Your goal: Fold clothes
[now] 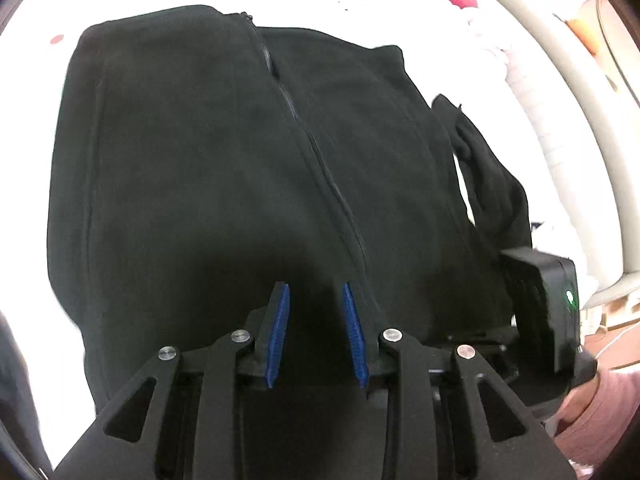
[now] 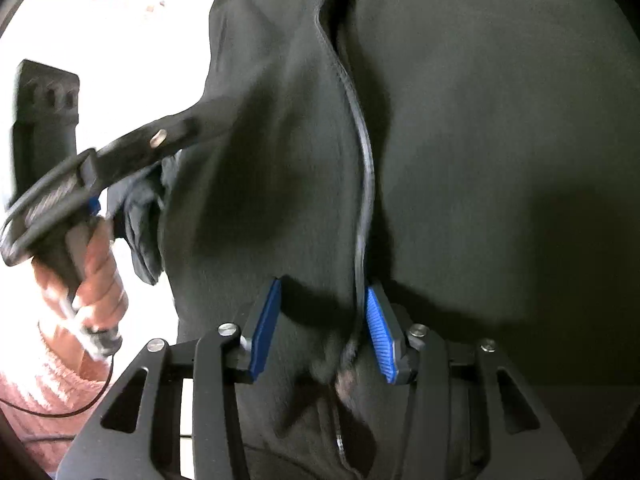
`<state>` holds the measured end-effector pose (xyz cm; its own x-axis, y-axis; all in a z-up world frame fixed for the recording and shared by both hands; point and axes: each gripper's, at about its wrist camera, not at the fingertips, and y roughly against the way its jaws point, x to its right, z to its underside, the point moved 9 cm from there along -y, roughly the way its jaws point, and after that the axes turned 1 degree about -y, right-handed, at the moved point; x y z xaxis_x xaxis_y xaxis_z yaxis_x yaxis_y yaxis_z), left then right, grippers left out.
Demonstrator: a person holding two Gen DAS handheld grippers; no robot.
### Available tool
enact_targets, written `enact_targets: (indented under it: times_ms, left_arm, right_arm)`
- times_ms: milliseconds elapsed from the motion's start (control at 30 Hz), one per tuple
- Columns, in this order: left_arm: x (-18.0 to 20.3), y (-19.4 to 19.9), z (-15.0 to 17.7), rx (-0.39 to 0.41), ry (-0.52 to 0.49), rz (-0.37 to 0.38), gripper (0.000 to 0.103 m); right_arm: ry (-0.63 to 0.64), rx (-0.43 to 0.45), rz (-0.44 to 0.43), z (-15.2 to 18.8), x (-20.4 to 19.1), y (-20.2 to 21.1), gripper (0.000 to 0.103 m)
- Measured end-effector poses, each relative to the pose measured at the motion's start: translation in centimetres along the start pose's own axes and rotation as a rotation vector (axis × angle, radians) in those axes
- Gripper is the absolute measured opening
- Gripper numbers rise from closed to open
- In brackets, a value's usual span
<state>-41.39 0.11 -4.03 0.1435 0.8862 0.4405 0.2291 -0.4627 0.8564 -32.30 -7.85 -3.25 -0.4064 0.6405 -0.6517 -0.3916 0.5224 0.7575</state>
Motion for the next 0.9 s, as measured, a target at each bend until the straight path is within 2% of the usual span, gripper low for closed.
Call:
enact_targets:
  times_ms: [167, 267, 400, 467, 500, 533, 567, 700, 733, 833, 900]
  left_arm:
    - [2.1, 0.6, 6.6, -0.026, 0.140, 0.103, 0.027]
    - [3.7, 0.6, 9.7, -0.063, 0.182, 0.149, 0.027]
    - [4.5, -0.1, 13.1, -0.136, 0.182, 0.103, 0.027]
    - [4.5, -0.4, 14.1, -0.142, 0.193, 0.080, 0.027]
    - [4.5, -0.2, 14.3, -0.138, 0.210, 0.085, 0.027]
    - [4.4, 0.1, 14.4, -0.132, 0.226, 0.091, 0.028]
    - [4.5, 0.6, 14.5, -0.124, 0.237, 0.101, 0.029]
    - [4.7, 1.1, 15.3, -0.128, 0.216, 0.128, 0.034]
    - [4.7, 0.5, 15.7, -0.141, 0.218, 0.132, 0.034]
    - [4.4, -2.2, 16.7, -0.180, 0.236, 0.133, 0.034]
    - [4.1, -4.0, 17.4, -0.207, 0.248, 0.134, 0.034]
  right_arm:
    - [-0.044, -0.008, 0.027, 4.9, 0.4, 0.7, 0.042]
    - [-0.054, -0.023, 0.037, 8.4, 0.5, 1.0, 0.043]
    - [-0.065, -0.080, 0.008, 11.0, -0.3, -2.1, 0.045]
    - [-0.061, -0.100, -0.008, 12.1, -0.8, -3.4, 0.044]
    - [-0.056, -0.117, -0.006, 12.5, -1.1, -4.0, 0.040]
    - [-0.047, -0.126, 0.005, 12.8, -1.5, -4.2, 0.025]
    - [-0.029, -0.116, 0.029, 13.0, -1.9, -4.1, 0.015]
    - [0.078, 0.075, 0.080, 12.8, -5.5, 1.1, 0.007]
    - [0.081, 0.096, 0.085, 12.9, -5.9, 1.9, 0.002]
    - [0.064, 0.115, 0.112, 13.5, -5.6, 2.8, 0.002]
    - [0.046, 0.086, 0.145, 14.0, -4.3, 1.6, 0.002]
